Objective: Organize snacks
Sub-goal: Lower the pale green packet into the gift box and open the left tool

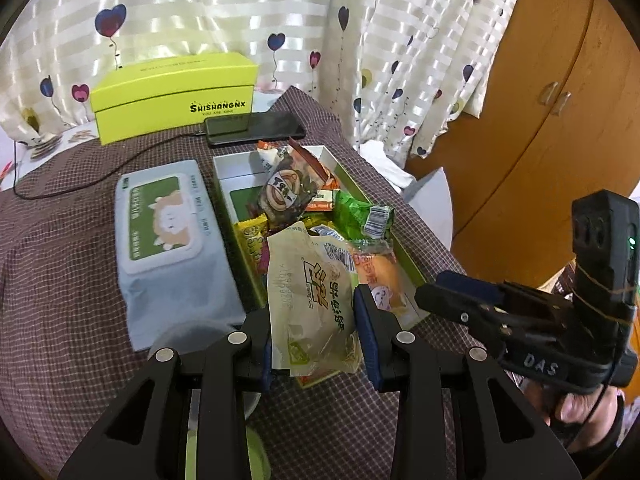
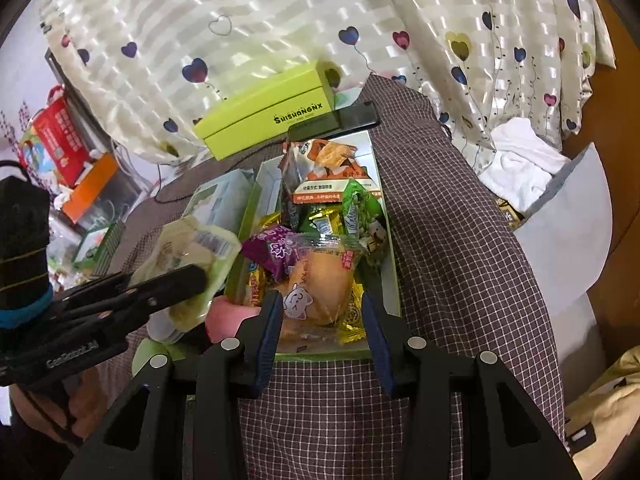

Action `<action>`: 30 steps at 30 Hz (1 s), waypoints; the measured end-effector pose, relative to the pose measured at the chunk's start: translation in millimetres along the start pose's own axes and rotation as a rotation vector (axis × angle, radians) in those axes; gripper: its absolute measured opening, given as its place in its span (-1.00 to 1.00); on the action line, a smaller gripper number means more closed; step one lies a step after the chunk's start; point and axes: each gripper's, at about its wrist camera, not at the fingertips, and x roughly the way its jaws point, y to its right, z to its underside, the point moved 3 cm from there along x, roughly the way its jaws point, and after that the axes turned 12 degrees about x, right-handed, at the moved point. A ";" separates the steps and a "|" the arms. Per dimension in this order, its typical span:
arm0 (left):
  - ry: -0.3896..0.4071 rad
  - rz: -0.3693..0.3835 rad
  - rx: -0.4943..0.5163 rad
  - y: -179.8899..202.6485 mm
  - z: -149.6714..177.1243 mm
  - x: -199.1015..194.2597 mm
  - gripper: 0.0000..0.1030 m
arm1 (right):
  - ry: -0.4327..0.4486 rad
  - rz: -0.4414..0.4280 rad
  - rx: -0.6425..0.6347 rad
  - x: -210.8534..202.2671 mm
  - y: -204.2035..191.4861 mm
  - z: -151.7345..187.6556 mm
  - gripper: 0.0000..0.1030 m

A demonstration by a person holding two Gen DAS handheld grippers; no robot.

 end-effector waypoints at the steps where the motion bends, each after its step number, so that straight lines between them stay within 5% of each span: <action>1: -0.002 0.002 0.001 0.4 -1.2 2.6 -0.31 | -0.001 0.001 0.000 0.6 0.5 -0.1 -0.21; 16: -0.059 0.056 -0.029 -4.1 -4.5 34.9 -0.30 | -0.004 0.011 -0.006 2.7 4.7 0.1 -0.21; 30: 0.024 0.004 0.026 0.3 -5.2 -8.7 -0.28 | 0.007 0.026 -0.055 -22.1 -10.0 19.2 -0.21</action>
